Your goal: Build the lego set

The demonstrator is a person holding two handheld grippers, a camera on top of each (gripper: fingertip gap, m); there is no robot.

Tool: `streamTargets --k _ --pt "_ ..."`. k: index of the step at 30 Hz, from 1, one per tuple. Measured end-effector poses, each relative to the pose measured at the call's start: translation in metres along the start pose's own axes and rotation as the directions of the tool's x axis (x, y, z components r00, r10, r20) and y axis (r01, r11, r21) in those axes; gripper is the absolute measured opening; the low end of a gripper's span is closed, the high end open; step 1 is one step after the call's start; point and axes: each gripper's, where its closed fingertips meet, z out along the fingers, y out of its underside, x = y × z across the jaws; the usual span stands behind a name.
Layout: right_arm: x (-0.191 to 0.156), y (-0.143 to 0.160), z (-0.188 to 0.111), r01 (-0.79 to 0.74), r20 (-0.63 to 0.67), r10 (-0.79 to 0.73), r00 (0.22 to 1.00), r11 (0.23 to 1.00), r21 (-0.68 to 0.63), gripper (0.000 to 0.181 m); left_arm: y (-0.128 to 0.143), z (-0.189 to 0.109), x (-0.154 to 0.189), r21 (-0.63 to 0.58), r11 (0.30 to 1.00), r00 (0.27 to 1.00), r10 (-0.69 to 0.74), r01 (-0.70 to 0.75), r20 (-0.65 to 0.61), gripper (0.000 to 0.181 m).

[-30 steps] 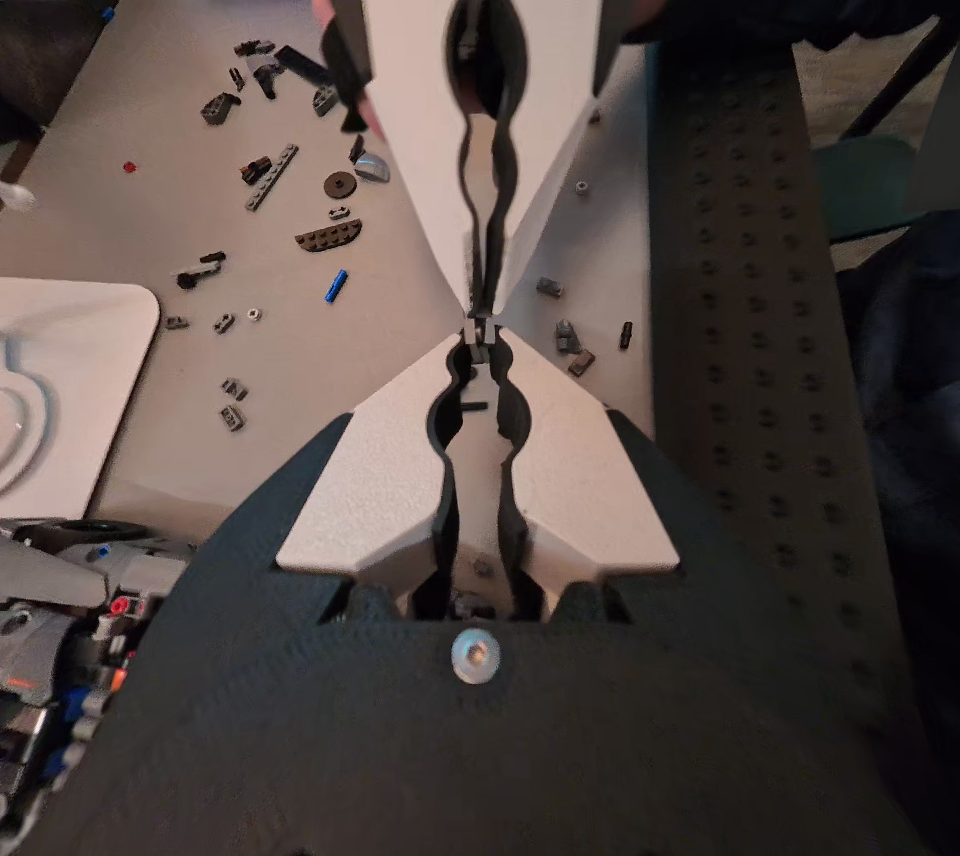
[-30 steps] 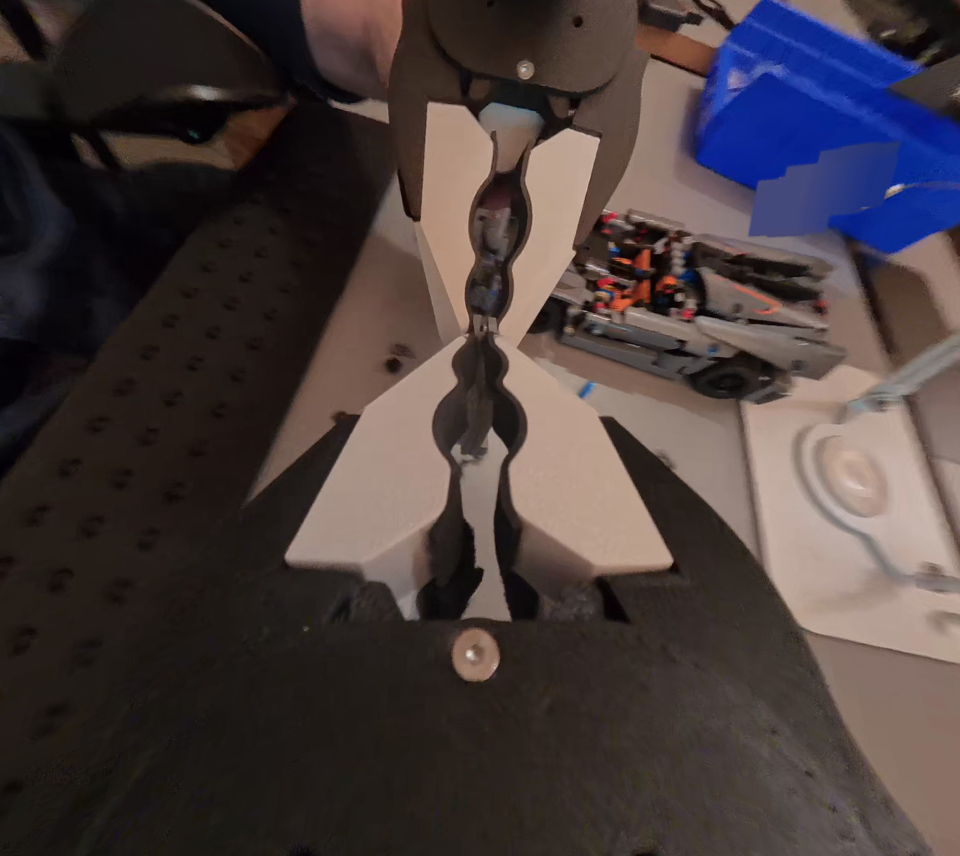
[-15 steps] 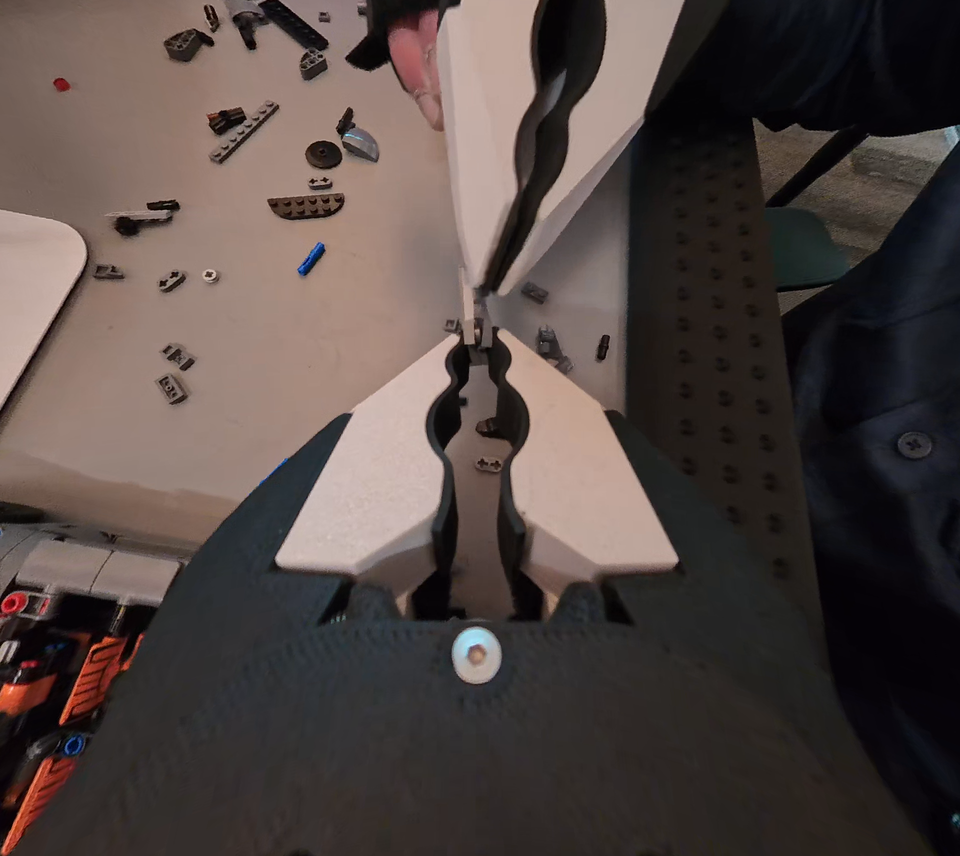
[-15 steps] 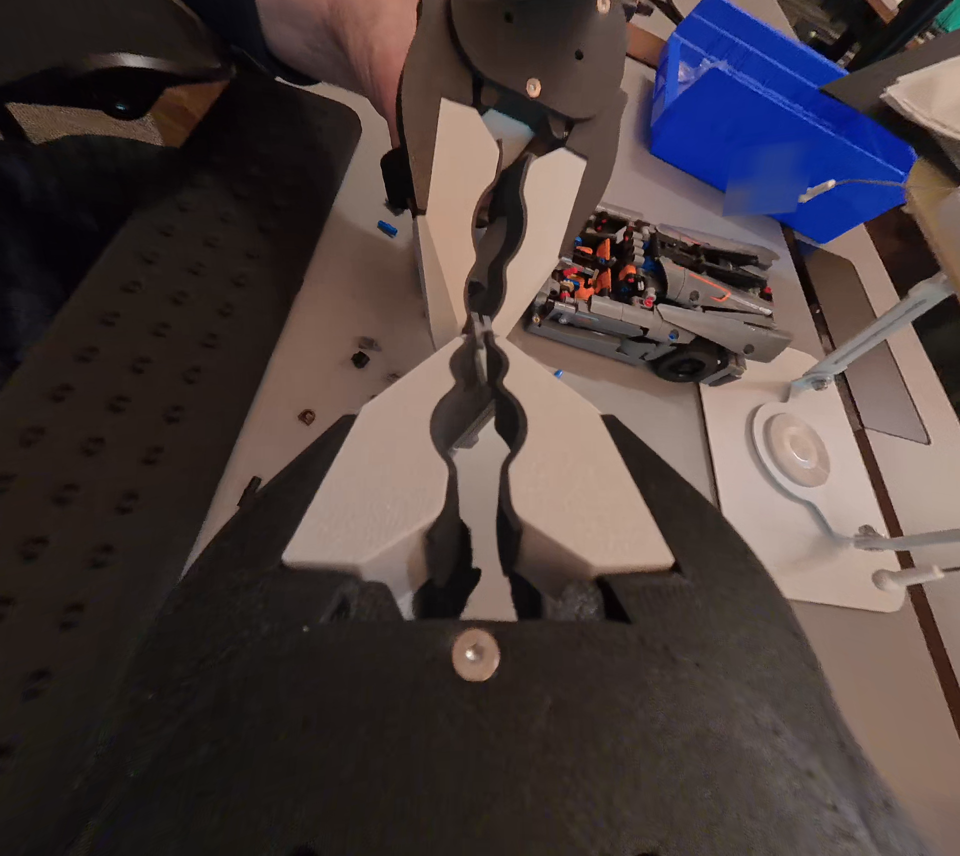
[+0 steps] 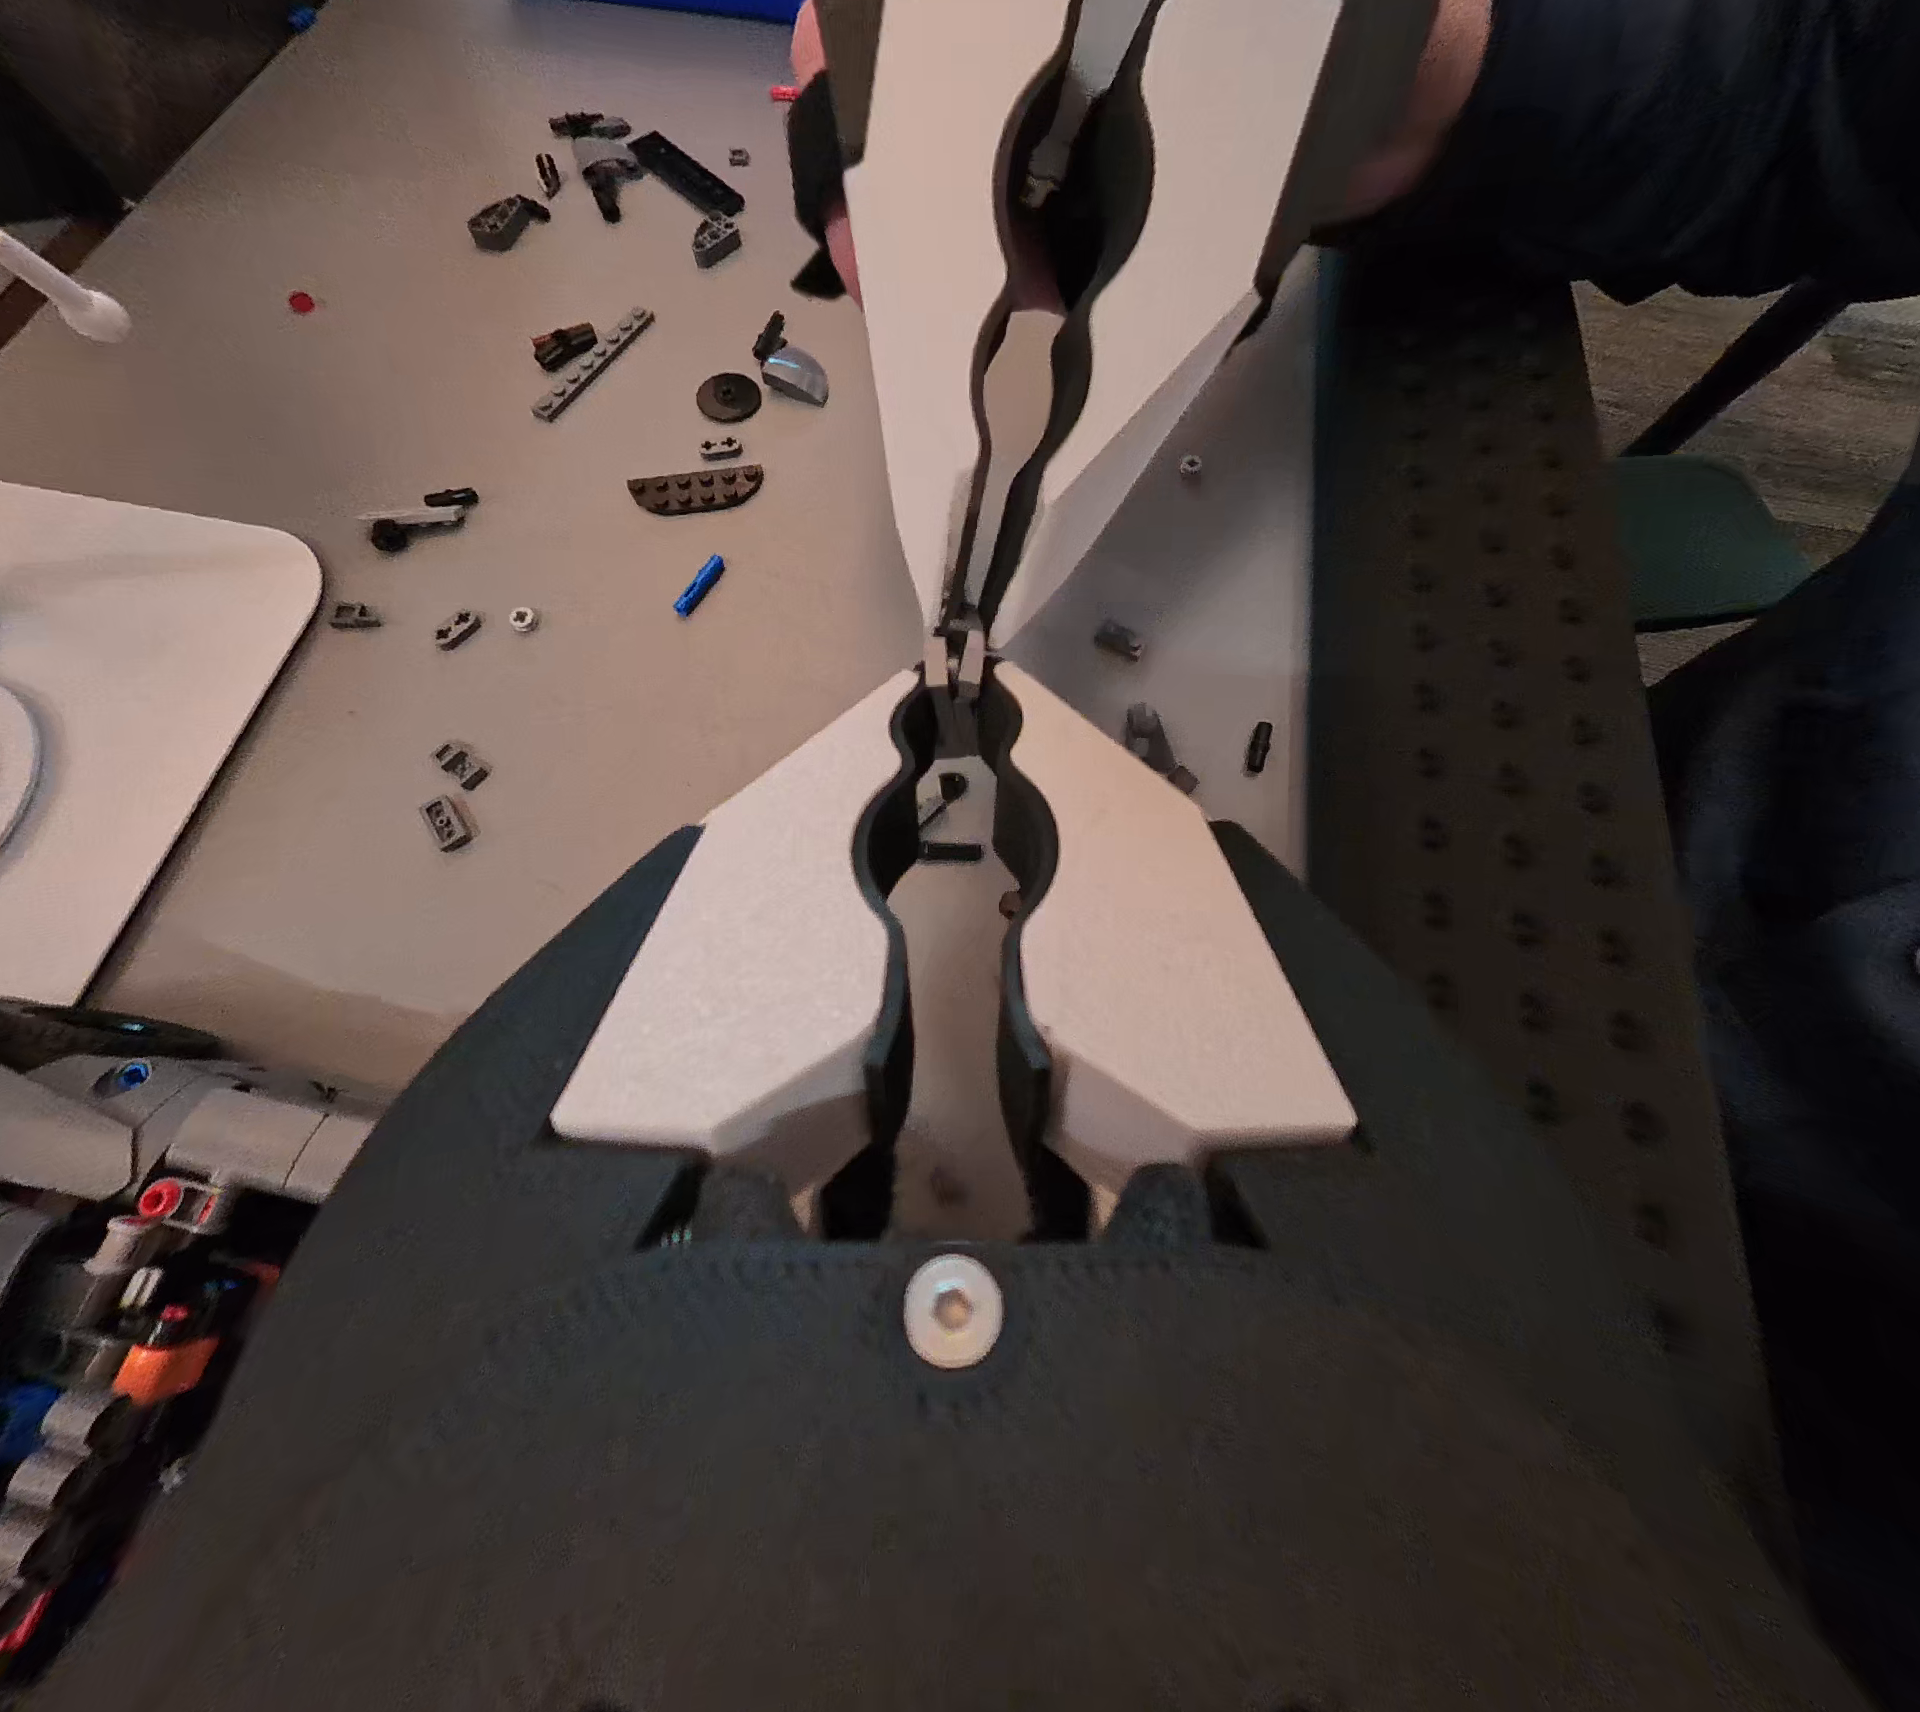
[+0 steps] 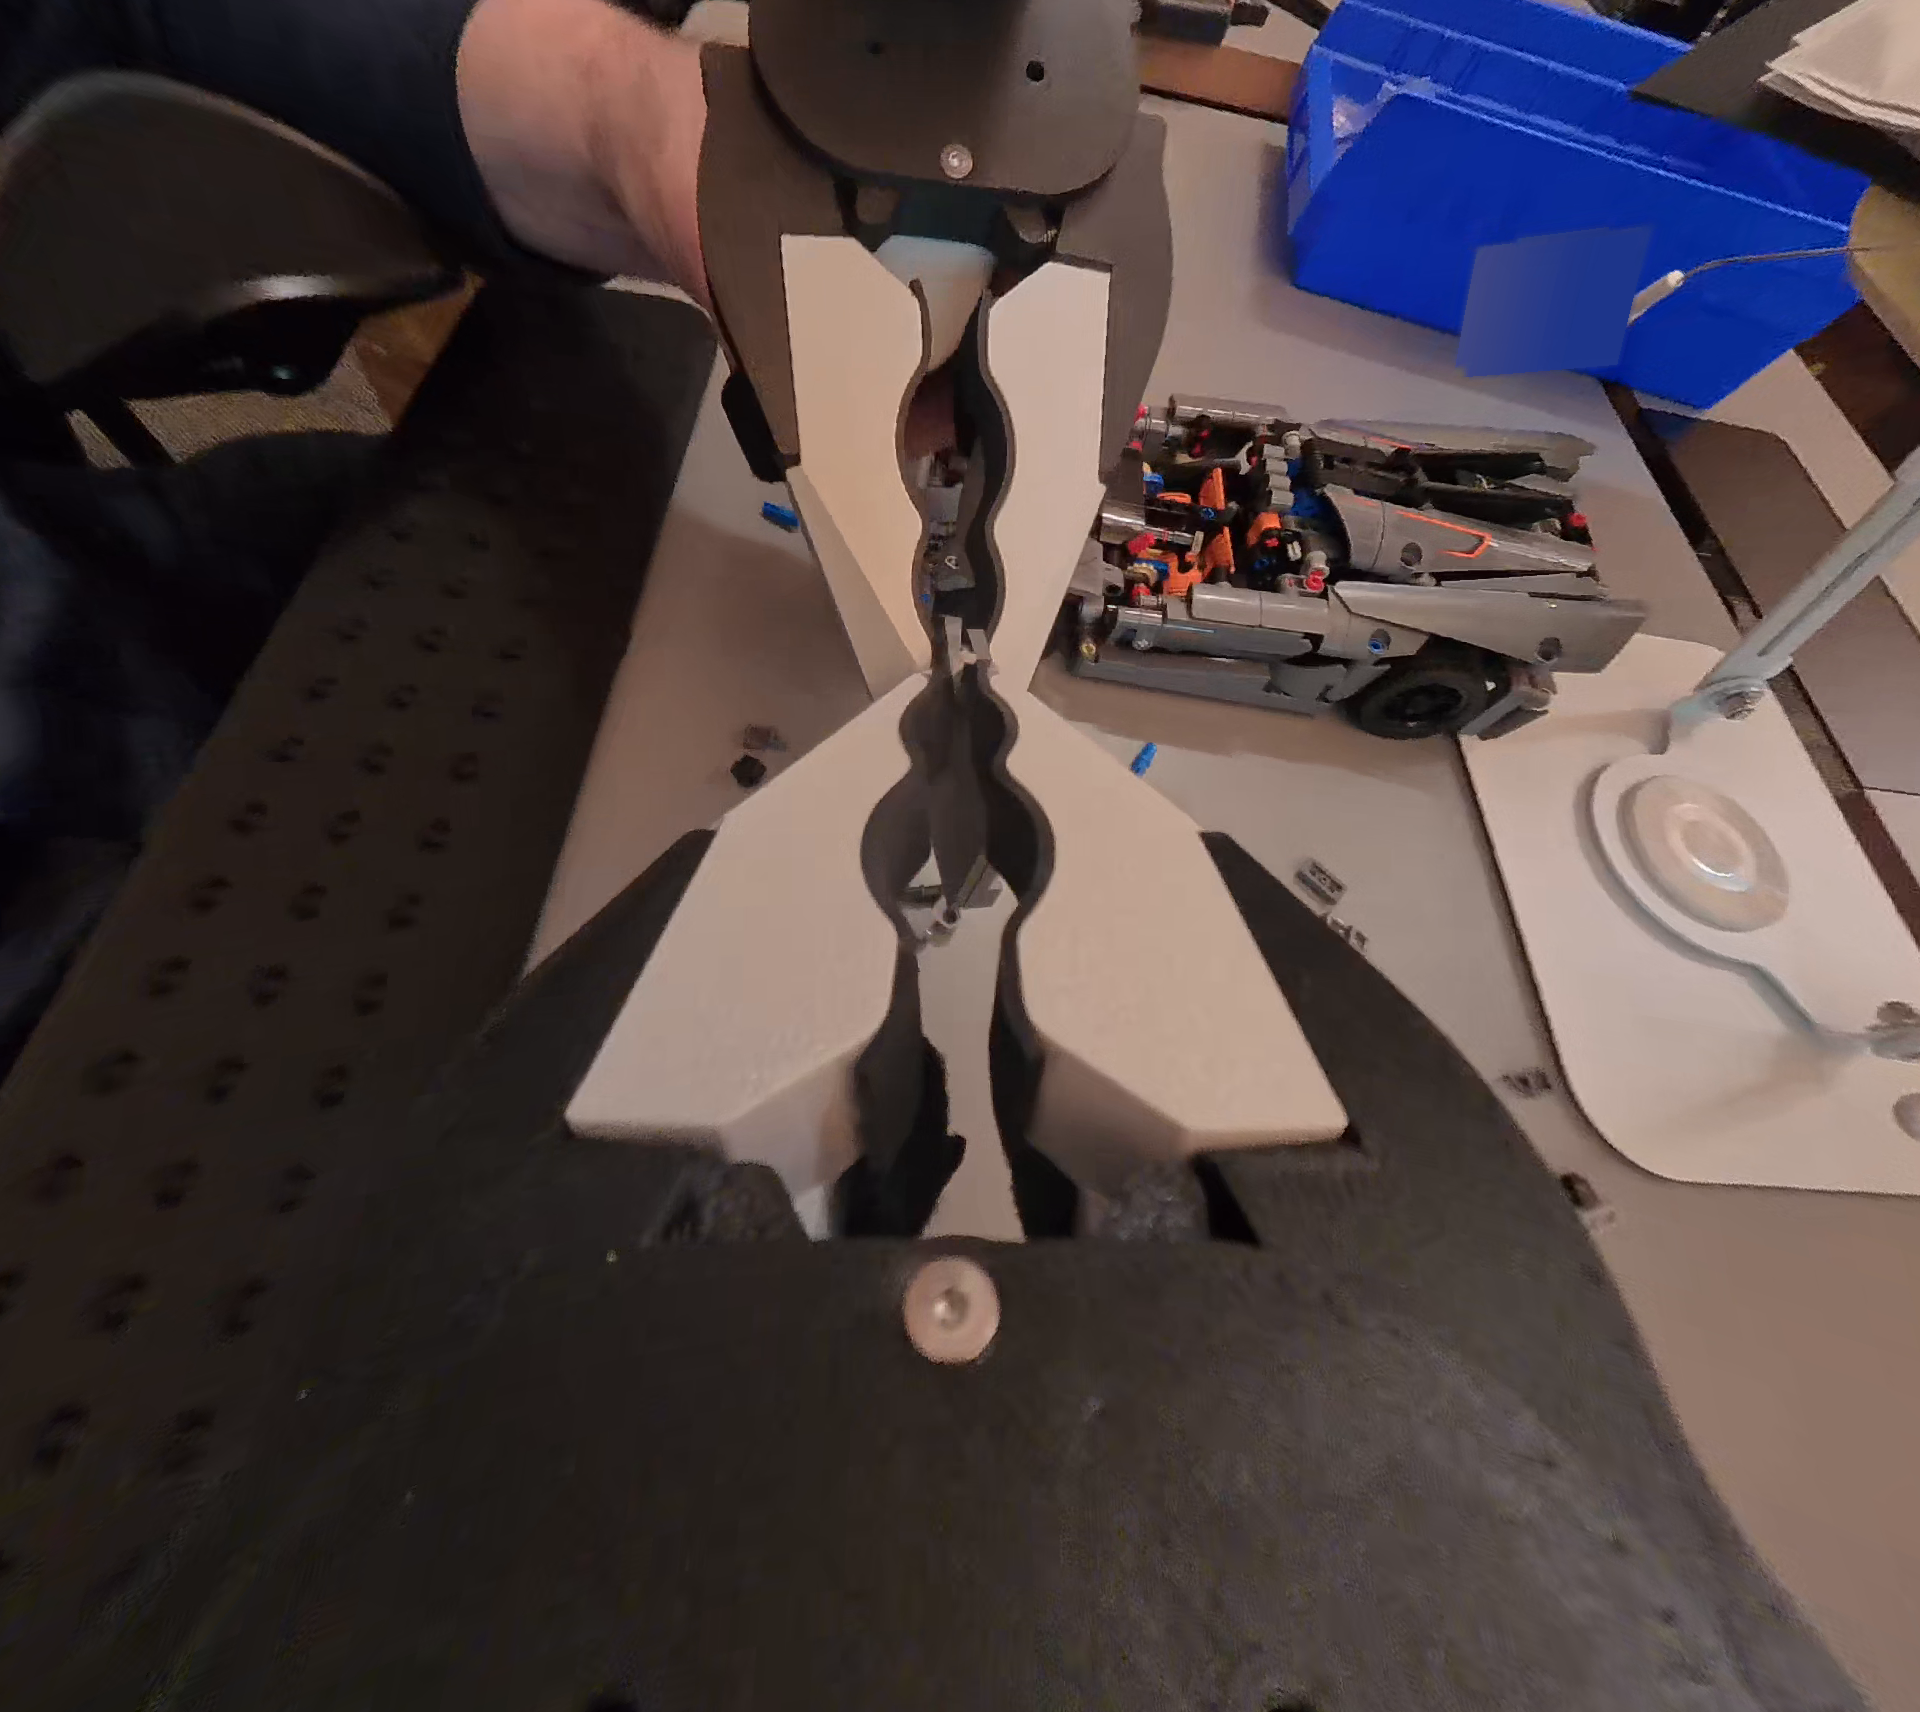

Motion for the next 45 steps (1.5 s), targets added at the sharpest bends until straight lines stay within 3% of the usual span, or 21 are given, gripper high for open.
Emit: streamTargets --k 6,10,14,16,20,24,29,35,40,45 --pt "-0.001 -0.011 -0.003 -0.103 0.067 0.097 0.993 0.989 0.102 0.000 0.006 0.007 0.003 -0.020 1.000 0.999 -0.015 0.014 -0.029 0.004" --pt "0.021 -0.014 -0.025 -0.176 0.029 0.174 0.984 0.970 0.170 0.000 0.006 0.001 -0.001 -0.004 0.998 0.996 -0.069 0.069 -0.049 0.004" --pt "0.042 0.026 -0.037 -0.251 -0.025 0.251 0.968 0.968 0.024 0.001 0.006 -0.005 -0.005 0.004 0.993 0.991 -0.121 0.122 -0.061 0.004" --pt "0.039 0.052 -0.035 -0.299 0.007 0.301 0.954 0.950 -0.089 0.001 0.007 -0.006 -0.006 0.001 0.991 0.989 -0.136 0.136 -0.062 0.004" --pt "0.028 0.101 -0.019 -0.281 0.020 0.302 0.953 0.907 -0.315 0.001 0.010 -0.010 -0.013 -0.003 0.988 0.987 -0.154 0.154 -0.045 0.004" --pt "0.021 0.121 -0.006 -0.216 0.017 0.247 0.969 0.875 -0.434 0.016 0.009 -0.017 -0.020 0.015 0.986 0.986 -0.167 0.167 -0.014 0.004" --pt "0.021 0.099 -0.005 -0.163 0.006 0.178 0.984 0.912 -0.377 0.011 0.010 -0.023 -0.027 0.020 0.984 0.984 -0.177 0.177 0.016 0.003" --pt "-0.028 0.056 0.031 0.001 0.148 0.044 0.988 0.957 -0.290 0.013 0.008 -0.040 -0.047 0.055 0.982 0.975 -0.185 0.180 0.126 0.004" --pt "-0.061 0.055 0.077 0.078 0.234 0.000 0.972 0.942 -0.326 0.016 0.006 -0.056 -0.061 0.102 0.975 0.959 -0.214 0.197 0.188 0.004" --pt "-0.070 0.067 0.098 0.101 0.256 0.002 0.967 0.915 -0.390 0.020 0.009 -0.057 -0.064 0.099 0.975 0.956 -0.215 0.199 0.202 0.004"
